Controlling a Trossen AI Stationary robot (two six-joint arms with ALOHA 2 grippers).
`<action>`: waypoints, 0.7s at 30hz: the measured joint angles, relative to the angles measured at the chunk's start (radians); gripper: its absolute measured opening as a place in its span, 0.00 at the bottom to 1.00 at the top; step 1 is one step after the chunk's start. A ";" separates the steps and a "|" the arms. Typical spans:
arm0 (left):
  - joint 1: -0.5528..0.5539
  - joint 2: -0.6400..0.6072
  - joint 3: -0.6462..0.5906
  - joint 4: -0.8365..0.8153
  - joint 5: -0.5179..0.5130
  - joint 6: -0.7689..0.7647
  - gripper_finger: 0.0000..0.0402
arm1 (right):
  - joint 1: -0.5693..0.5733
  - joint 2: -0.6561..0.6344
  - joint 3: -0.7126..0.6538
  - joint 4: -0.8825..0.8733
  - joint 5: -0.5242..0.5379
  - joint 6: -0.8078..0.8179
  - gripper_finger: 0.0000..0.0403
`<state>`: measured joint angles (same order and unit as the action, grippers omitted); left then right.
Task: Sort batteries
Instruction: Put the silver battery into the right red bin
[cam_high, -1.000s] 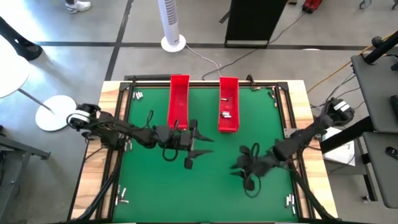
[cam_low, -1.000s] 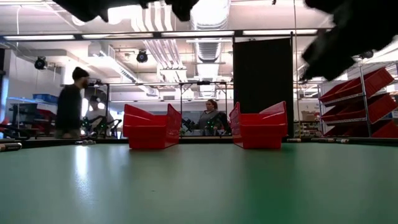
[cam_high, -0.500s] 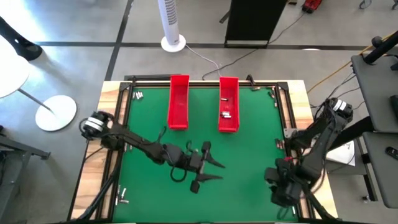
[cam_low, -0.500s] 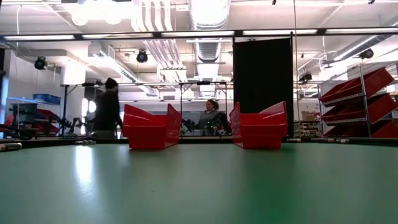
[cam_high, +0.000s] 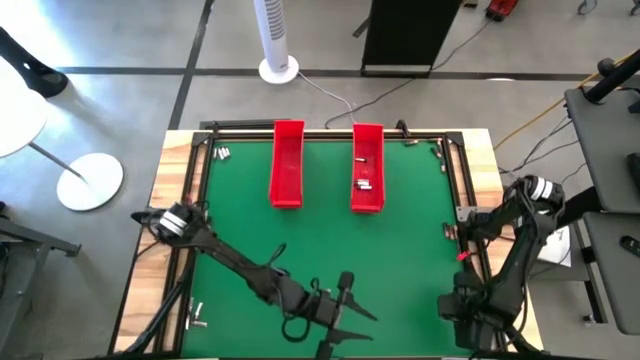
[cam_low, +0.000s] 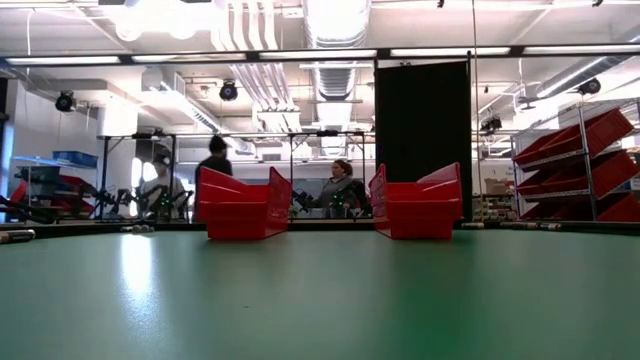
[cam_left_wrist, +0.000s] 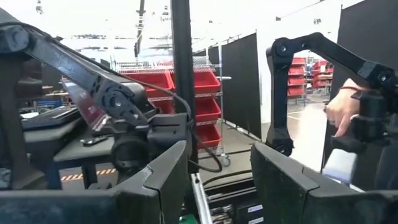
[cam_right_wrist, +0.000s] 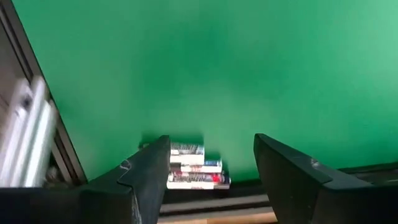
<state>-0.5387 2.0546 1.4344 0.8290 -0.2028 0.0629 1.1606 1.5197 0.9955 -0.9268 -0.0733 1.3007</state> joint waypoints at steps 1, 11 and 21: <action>-0.003 0.013 0.011 0.000 0.000 -0.004 0.39 | 0.000 0.010 0.000 0.000 -0.017 -0.026 0.56; -0.009 0.107 0.118 -0.039 -0.121 -0.081 0.39 | 0.000 0.100 0.073 0.013 -0.023 -0.277 0.59; -0.011 0.111 0.125 -0.088 -0.155 -0.099 0.39 | 0.037 0.243 0.187 -0.045 0.018 -0.532 0.58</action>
<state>-0.5499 2.1654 1.5589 0.7406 -0.3576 -0.0357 1.1978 1.7629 1.1828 -0.9718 -0.0553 0.7691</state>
